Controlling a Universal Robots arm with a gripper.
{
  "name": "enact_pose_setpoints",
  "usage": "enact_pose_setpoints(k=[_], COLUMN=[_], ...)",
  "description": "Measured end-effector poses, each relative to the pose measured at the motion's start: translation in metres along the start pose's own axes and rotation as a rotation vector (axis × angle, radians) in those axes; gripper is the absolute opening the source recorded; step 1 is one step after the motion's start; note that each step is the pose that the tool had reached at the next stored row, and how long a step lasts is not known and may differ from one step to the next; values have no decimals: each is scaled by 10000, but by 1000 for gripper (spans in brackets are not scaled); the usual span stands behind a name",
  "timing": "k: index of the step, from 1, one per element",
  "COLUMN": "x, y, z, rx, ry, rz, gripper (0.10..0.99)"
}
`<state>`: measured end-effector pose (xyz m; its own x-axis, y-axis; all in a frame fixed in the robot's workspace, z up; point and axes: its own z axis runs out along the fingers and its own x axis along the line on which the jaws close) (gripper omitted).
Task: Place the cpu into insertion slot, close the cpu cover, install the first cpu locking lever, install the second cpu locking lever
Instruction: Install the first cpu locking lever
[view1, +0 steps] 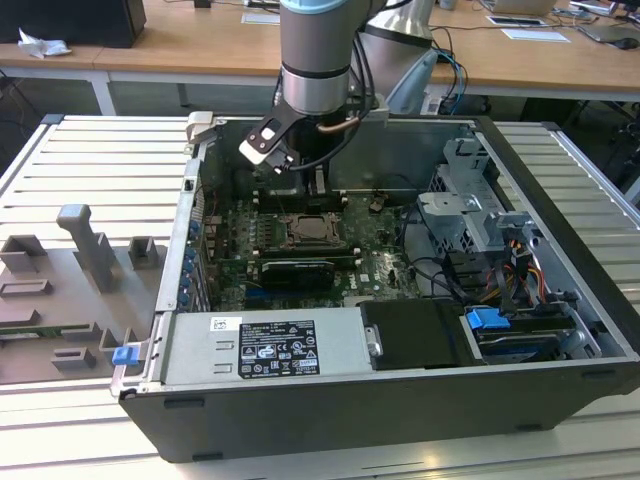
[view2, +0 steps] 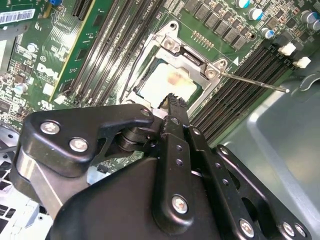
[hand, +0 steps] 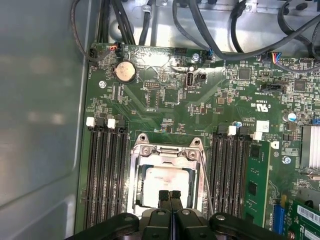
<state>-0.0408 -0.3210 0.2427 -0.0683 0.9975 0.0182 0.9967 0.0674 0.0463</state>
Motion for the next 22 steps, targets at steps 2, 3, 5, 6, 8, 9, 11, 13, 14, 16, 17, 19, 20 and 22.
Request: enact_pose_setpoints(k=[2, 3, 5, 6, 8, 9, 11, 13, 14, 16, 17, 19, 20, 22], x=[1, 1, 1, 2, 4, 5, 7, 8, 9, 9, 10, 9, 9, 9], y=[1, 2, 3, 5, 11, 14, 17, 21, 23, 24, 24, 24, 24, 24], z=[-25, -35, -68, -113, -232, -301, -373, -452, -488, -498, -498, -502, -502, -504], rx=[1, 1, 0, 0, 0, 1, 0, 0, 0, -1, -2, 1, 0, 0], ry=[-2, -3, -3, -3, -3, -4, -3, -3, -3, -1, 1, -3, -2, -3], rz=[0, -1, -1, 0, -1, -1, 0, -1, -1, -1, -1, -2, -1, -3], gripper=[106, 106, 106, 106, 106, 106, 106, 106, 106, 106, 106, 106, 106, 106])
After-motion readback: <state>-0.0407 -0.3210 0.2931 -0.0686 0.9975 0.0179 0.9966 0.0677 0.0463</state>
